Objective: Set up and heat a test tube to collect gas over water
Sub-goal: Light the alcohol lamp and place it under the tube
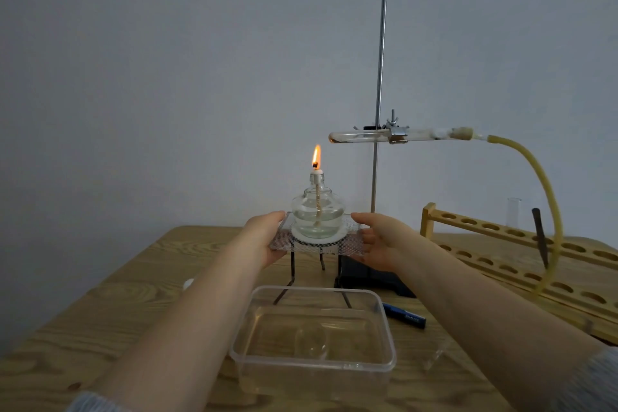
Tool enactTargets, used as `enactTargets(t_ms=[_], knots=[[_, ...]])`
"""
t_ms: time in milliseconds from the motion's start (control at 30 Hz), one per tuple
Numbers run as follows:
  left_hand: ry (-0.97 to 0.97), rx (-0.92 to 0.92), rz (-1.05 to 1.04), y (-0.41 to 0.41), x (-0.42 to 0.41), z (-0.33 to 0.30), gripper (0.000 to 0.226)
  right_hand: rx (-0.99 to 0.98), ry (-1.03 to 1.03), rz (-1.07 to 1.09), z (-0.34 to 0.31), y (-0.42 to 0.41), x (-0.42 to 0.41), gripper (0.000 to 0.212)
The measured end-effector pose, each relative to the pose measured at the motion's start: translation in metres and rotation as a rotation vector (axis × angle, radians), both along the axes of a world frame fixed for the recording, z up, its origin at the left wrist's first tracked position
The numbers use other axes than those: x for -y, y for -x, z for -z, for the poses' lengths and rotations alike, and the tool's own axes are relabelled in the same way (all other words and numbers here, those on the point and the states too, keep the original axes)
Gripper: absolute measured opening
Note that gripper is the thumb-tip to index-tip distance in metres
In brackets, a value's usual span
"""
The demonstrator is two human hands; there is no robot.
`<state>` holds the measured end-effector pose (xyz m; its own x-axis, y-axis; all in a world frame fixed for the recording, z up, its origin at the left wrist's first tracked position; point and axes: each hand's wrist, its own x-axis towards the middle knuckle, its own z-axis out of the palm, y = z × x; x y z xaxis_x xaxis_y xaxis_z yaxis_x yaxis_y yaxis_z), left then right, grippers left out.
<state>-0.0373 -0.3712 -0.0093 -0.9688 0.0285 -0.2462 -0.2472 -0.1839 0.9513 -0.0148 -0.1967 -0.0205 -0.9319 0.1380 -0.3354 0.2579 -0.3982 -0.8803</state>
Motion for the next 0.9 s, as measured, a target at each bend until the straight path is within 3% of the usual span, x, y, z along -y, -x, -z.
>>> enactTargets(t_ms=[900], knots=[[-0.057,0.013,-0.035,0.009,0.007,0.002,0.024,0.008,0.055,-0.011,-0.002,0.002,0.006,0.046]])
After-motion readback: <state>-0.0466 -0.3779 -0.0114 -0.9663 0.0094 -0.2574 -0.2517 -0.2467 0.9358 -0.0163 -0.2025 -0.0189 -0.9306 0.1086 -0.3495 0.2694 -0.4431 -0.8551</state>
